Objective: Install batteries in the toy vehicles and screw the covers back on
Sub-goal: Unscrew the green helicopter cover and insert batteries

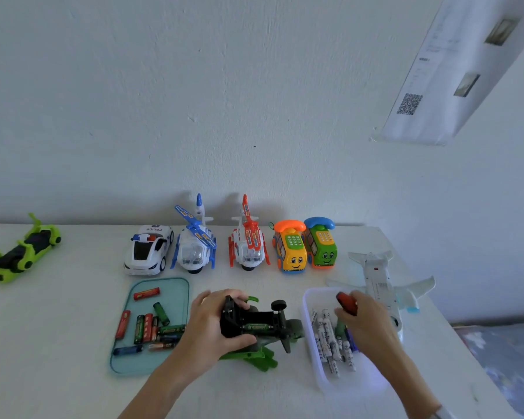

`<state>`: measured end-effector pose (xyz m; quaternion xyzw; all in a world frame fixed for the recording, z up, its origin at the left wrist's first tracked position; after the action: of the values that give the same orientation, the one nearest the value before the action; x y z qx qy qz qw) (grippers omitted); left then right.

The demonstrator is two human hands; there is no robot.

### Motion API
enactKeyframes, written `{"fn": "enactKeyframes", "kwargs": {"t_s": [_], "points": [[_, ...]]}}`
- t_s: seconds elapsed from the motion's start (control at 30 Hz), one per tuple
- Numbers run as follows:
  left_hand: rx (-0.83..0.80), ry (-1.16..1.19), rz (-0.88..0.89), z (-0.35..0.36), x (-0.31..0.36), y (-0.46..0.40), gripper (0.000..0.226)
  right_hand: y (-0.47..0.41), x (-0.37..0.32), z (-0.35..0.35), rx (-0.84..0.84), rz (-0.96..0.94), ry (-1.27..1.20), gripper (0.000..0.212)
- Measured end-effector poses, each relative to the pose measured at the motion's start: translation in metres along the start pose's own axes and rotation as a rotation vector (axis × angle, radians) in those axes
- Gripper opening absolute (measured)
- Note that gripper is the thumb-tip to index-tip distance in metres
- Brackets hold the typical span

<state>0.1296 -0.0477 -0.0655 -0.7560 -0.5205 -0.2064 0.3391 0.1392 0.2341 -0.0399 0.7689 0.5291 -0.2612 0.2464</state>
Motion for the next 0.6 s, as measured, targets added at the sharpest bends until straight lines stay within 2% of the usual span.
{"fn": "enactKeyframes", "kwargs": {"t_s": [0.1, 0.2, 0.3, 0.47, 0.6], "points": [[-0.075, 0.089, -0.027, 0.004, -0.004, 0.002, 0.054, 0.025, -0.077, -0.032, 0.127, -0.333, -0.206, 0.038], [-0.092, 0.103, -0.025, 0.002, -0.001, 0.0, 0.053, 0.044, -0.134, -0.036, 0.096, -0.529, -0.389, 0.03], [-0.114, 0.099, -0.027, 0.001, 0.004, -0.002, 0.051, 0.047, -0.159, -0.008, -0.051, -0.57, -0.555, 0.025], [-0.146, 0.02, -0.059, -0.001, 0.005, -0.001, 0.047, 0.045, -0.173, 0.042, -0.2, -0.65, -0.474, 0.027], [-0.154, 0.013, -0.077, -0.002, 0.006, -0.001, 0.045, 0.042, -0.179, 0.058, -0.242, -0.69, -0.377, 0.033]]}}
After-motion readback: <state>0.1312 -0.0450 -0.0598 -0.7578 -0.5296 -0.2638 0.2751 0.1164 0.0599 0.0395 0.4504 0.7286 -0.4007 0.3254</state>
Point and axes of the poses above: each hand's wrist, its own y-axis away from the middle knuckle, its own z-axis out of the palm, x = y × z, the point moved 7 cm from there along -y, towards the middle knuckle, and after that the axes turned 14 degrees about -y, right-handed, at the moved point
